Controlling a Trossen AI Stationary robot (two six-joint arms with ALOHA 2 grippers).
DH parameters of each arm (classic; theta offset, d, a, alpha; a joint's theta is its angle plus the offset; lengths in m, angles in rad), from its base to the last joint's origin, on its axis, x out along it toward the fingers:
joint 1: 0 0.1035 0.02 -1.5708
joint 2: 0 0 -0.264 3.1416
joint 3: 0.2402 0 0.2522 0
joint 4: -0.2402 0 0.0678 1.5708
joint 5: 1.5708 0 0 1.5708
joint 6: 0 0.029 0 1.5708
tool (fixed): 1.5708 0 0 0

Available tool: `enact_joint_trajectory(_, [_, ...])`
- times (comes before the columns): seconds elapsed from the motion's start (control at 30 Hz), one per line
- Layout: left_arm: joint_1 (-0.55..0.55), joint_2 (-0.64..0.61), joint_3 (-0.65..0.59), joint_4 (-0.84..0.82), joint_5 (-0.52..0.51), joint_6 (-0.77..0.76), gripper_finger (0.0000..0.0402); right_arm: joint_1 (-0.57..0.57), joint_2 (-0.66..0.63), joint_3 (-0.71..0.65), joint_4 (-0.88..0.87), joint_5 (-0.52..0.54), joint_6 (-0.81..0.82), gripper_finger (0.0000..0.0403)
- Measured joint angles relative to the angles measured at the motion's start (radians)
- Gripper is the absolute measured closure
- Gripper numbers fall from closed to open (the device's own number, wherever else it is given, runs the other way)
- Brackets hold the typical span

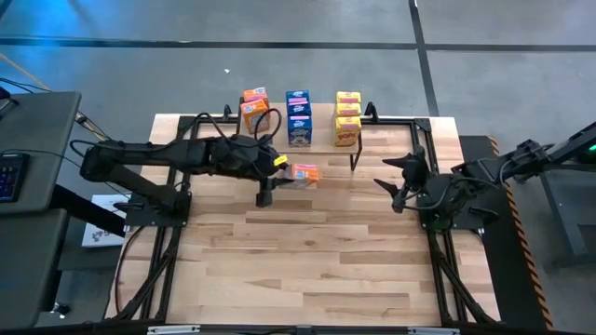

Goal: Stack cereal on shelf
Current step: Put the orange cereal box on the shelf aligned with the other orange cereal boxes

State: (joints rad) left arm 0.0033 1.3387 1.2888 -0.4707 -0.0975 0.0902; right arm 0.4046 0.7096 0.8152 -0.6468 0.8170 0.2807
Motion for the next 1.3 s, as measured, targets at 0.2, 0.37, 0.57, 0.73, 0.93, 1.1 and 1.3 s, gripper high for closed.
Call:
enact_joint_trajectory(0.2, [0.011,-0.026,0.000,-0.038,-0.005,-0.007,0.0259,0.000,-0.107,-0.154,0.000,0.059,0.131,0.0123])
enact_joint_trajectory(0.37, [0.011,-0.047,0.000,-0.038,-0.004,-0.040,0.0259,0.001,-0.197,-0.250,0.029,0.042,0.183,0.0123])
enact_joint_trajectory(0.57, [0.010,-0.053,-0.001,-0.069,-0.010,-0.114,0.0259,0.002,-0.276,-0.315,0.046,0.027,0.176,0.0123])
enact_joint_trajectory(0.73, [0.004,-0.053,-0.001,-0.080,-0.045,-0.131,0.0259,0.002,-0.335,-0.382,0.152,0.004,0.097,0.0123])
enact_joint_trajectory(0.93, [0.000,-0.053,-0.001,-0.057,-0.054,-0.145,0.0259,0.002,-0.391,-0.455,0.255,-0.094,0.050,0.0123])
enact_joint_trajectory(1.1, [-0.004,-0.053,-0.001,-0.009,-0.055,-0.152,0.0259,0.001,-0.420,-0.501,0.283,-0.098,0.015,0.0123])
enact_joint_trajectory(1.3, [-0.013,-0.053,-0.001,0.001,-0.054,-0.059,0.0259,0.000,-0.478,-0.646,0.517,-0.094,0.016,0.0123])
